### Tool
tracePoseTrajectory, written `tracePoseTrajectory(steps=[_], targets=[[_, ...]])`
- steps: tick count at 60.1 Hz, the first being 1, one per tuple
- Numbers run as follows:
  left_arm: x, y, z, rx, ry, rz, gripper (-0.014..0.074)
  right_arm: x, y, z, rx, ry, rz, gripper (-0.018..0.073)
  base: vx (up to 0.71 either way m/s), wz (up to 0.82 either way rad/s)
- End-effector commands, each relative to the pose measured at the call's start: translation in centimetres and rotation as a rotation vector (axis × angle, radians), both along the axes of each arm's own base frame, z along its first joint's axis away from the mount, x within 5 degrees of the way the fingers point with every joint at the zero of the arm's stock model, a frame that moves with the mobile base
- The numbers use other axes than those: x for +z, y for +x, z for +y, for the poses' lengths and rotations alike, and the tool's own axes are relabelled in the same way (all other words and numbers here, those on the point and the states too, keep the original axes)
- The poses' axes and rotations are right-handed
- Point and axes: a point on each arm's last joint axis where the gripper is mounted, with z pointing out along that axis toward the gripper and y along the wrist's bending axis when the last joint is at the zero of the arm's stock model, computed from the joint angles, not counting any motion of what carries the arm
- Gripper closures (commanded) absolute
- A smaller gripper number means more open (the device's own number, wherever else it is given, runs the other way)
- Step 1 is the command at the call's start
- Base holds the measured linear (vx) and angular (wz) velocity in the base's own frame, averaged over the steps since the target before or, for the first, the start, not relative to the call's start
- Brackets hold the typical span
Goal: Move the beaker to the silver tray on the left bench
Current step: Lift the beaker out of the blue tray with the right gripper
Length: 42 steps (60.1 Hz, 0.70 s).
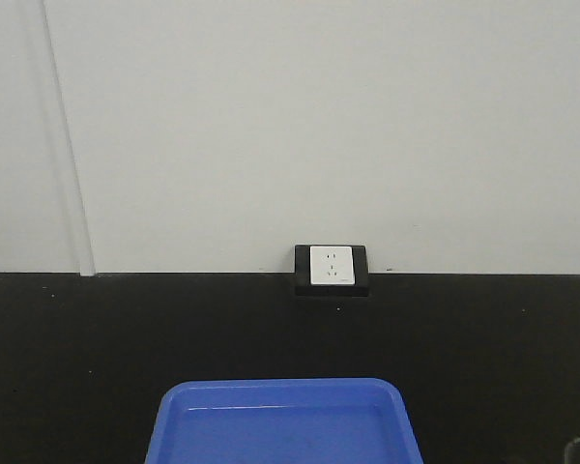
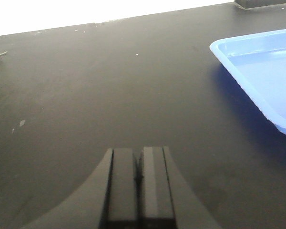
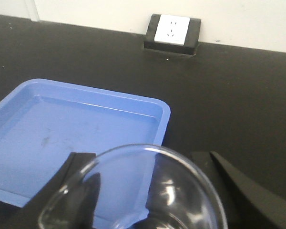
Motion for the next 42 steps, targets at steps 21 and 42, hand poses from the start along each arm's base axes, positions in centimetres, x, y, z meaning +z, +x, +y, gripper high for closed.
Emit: tracePoseTrajectory(steps=[21,42], targets=[[0.03,0.17,-0.09,-0.011,-0.007,-0.062,0.0595,1.05,-1.56,-0.7,0.02,0.032,-0.107,0.0571,0.0,0.0],[0.03,0.17,-0.09,-0.011,-0.007,-0.062,0.0595,1.05,-1.56,-0.7,0.02,0.032,-0.107,0.0571,0.0,0.0]])
